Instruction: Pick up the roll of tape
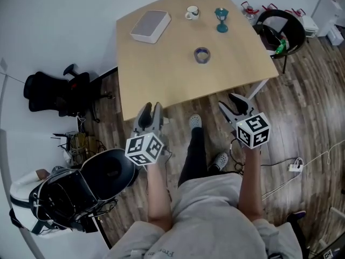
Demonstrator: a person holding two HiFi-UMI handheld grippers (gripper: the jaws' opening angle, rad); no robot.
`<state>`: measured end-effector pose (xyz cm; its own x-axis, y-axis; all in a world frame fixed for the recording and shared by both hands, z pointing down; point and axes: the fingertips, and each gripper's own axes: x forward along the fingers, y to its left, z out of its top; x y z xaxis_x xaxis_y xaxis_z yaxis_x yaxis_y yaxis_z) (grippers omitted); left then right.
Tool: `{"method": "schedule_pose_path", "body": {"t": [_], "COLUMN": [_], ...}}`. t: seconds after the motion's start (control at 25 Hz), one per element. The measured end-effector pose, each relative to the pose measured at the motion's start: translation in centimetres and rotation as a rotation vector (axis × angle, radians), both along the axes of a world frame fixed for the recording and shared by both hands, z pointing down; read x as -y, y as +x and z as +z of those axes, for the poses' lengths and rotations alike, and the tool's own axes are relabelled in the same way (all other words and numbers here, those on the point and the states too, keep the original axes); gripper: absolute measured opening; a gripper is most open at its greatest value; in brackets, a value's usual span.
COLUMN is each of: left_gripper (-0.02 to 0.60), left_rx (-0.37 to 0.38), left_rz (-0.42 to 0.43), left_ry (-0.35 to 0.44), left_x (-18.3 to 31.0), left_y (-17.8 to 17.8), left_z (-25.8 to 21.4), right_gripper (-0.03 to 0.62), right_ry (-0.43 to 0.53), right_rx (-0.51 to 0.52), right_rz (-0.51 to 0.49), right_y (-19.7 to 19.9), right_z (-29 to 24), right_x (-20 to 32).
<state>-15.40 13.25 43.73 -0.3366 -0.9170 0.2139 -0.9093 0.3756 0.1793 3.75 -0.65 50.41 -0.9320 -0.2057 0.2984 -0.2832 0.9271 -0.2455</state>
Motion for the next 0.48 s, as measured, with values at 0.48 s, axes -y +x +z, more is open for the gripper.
{"method": "schedule_pose_path", "body": {"t": [0.48], "left_gripper": [0.135], "left_rx": [-0.012], "left_rz": [0.213], "left_ry": [-0.063], "left_x": [16.3], "left_y": [-4.9], "left_z": [1.6], "right_gripper": [0.192], "right_ry": [-0.046], "right_rx": [-0.018], "right_rz": [0.092], "right_y": [-2.8], "right_z": [0.2], "right_x": [10.4]}}
